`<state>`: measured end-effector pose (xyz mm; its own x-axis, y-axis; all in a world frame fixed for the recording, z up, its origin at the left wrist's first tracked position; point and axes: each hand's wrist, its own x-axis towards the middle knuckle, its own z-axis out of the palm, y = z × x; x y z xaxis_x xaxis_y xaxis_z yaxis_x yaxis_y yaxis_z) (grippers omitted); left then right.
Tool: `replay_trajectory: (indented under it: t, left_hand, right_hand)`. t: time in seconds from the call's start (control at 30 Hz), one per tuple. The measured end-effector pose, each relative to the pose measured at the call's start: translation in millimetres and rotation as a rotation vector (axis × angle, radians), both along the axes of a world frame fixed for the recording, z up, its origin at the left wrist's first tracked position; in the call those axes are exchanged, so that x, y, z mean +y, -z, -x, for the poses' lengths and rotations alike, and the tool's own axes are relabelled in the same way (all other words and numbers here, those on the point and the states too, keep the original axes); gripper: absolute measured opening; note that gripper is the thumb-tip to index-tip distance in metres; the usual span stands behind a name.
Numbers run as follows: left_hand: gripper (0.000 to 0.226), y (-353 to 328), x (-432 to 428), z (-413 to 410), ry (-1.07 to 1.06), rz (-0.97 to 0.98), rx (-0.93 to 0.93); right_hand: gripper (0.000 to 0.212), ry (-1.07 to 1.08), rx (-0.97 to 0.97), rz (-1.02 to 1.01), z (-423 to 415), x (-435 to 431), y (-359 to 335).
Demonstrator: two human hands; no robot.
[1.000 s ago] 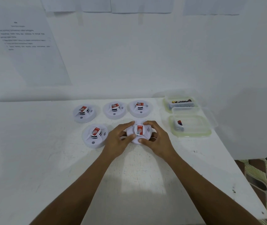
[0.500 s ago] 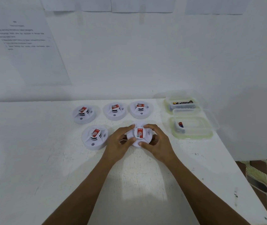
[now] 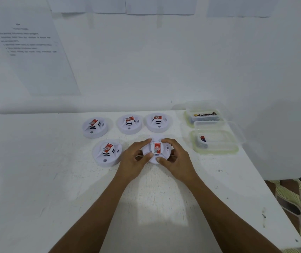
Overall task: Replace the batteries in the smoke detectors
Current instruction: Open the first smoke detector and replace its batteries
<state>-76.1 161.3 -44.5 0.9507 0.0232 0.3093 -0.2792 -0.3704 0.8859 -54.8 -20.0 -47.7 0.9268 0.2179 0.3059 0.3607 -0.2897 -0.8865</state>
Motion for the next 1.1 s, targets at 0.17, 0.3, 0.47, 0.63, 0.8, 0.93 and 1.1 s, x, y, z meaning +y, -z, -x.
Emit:
replay_trajectory:
  t: [0.17,0.3,0.47,0.63,0.8,0.93,1.1]
  left_hand:
    - [0.044,3,0,0,0.0,-0.031,-0.022]
    - [0.044,5,1,-2,-0.009,-0.046,-0.023]
    - [0.043,7,1,-4,-0.01,-0.068,-0.037]
    - [0.042,10,2,-6,-0.002,-0.079,-0.057]
    - [0.047,13,1,-7,-0.019,-0.101,-0.058]
    - [0.041,12,1,-7,-0.011,-0.094,-0.073]
    - [0.042,13,2,-7,-0.008,-0.08,-0.078]
  right_hand:
    - [0.042,0.018,0.057,-0.032,1,-4,-4]
    - [0.038,-0.001,0.072,-0.068,0,-6,-4]
    - [0.038,-0.01,0.073,-0.071,-2,-8,-2]
    - [0.037,-0.018,0.076,-0.082,-1,-8,-2]
    - [0.037,-0.019,0.085,-0.084,-4,-8,0]
    - [0.036,-0.006,0.068,-0.078,-5,-9,3]
    - [0.036,0.002,0.062,-0.079,-6,-8,5]
